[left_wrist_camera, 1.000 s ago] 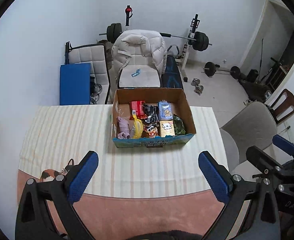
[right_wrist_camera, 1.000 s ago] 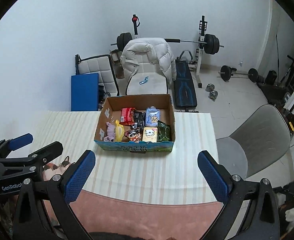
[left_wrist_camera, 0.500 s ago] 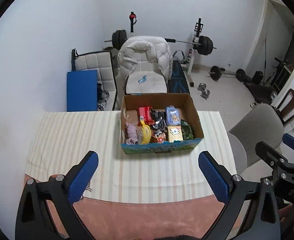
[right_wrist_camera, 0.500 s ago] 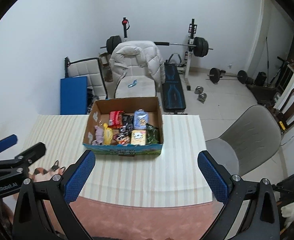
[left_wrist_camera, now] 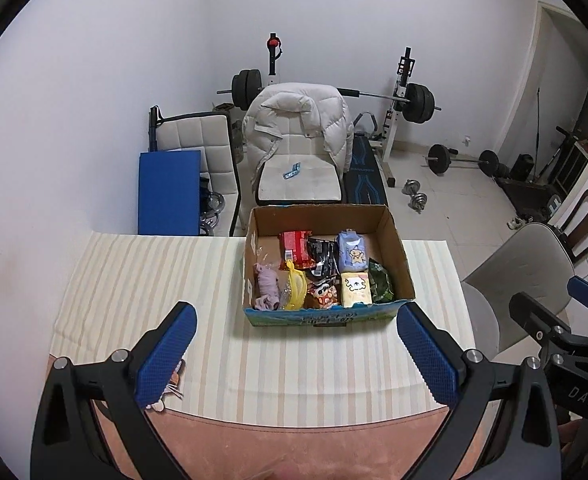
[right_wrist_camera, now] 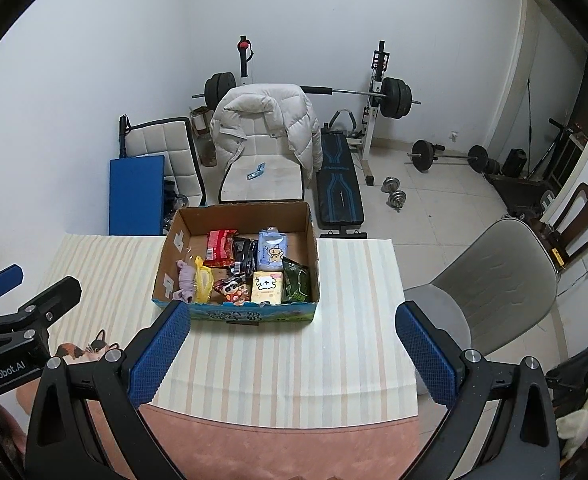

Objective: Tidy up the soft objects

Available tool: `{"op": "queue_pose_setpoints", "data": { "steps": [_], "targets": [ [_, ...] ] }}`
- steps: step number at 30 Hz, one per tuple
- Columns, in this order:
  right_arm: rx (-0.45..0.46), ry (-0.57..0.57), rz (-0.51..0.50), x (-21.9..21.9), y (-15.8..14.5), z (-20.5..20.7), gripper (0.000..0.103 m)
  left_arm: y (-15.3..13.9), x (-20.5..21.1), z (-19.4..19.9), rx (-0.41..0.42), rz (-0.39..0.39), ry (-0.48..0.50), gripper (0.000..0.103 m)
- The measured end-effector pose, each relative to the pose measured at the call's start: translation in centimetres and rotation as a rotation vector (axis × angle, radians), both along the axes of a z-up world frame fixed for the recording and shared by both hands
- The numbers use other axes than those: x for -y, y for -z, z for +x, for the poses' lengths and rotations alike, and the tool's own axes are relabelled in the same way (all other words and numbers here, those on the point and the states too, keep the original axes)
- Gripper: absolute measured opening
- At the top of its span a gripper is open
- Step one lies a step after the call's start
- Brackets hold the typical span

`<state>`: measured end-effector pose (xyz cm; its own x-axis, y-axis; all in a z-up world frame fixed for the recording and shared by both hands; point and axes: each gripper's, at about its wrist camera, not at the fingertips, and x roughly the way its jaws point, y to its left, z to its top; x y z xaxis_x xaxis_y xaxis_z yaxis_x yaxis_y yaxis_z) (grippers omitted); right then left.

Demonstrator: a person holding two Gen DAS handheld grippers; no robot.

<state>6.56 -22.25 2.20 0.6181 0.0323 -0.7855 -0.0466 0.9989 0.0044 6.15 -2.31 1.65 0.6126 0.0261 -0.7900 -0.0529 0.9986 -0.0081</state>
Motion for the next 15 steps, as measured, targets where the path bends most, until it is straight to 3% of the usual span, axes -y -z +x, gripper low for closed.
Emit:
{"op": "queue_pose_setpoints", "data": {
  "steps": [15],
  "targets": [
    [0.007,0.013,-0.010,0.41,0.50,0.34,0.103,-0.24,0.11,0.18,0.007,0.009,0.010,0.103]
  ]
}}
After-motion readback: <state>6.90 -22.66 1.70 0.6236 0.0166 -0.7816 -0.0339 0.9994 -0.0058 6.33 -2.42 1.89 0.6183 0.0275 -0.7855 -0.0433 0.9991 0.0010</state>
